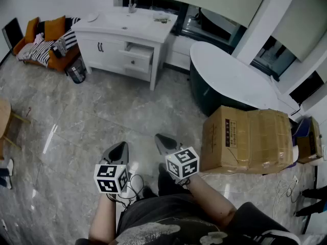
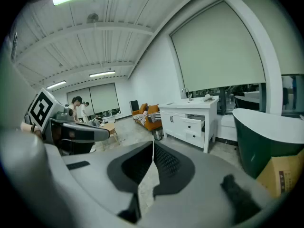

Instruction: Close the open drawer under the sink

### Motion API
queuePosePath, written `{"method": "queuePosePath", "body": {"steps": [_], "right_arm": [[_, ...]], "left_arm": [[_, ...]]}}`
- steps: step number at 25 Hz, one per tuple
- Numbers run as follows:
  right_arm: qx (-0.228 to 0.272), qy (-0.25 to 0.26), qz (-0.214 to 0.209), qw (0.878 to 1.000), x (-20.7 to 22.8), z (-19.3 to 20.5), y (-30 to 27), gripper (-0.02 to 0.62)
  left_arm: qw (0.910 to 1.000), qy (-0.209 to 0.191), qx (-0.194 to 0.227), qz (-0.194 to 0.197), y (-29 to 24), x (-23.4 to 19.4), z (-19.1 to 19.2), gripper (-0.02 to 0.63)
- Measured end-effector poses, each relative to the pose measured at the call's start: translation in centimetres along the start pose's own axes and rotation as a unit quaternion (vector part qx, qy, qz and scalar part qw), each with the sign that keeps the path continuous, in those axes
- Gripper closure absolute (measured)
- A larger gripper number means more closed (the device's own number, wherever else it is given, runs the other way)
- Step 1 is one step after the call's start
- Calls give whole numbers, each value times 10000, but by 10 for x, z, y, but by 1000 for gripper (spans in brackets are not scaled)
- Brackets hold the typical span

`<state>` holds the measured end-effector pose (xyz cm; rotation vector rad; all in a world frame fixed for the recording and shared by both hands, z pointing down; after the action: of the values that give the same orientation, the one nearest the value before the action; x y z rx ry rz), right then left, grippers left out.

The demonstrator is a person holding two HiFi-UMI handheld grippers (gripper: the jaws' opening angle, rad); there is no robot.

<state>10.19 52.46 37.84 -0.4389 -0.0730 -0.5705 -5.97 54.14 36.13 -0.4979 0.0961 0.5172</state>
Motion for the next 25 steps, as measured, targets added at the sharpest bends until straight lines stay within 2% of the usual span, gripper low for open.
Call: {"method": "queuePosePath", "body": {"steps": [11,16,25], "right_arm": [[-22,122,16,9999,-7,2,7,568],[0,244,-55,9997,-15,-3,4,568],[354,123,-130,9992,-5,-15,3,567]], "left_arm": [[9999,-66,25,78,7,3,0,592],[9999,87,49,20,10,-4,3,592],[9995,180,268,-19,4,-8,-4,591]]}}
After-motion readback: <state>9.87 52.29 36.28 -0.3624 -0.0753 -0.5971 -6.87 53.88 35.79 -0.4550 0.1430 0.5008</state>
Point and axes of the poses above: the fingertips, and each gripper's own axes: y backward along the fingers, x to its right, z out of its underside, the point moved 4 cm from there along y, backward along the fingers
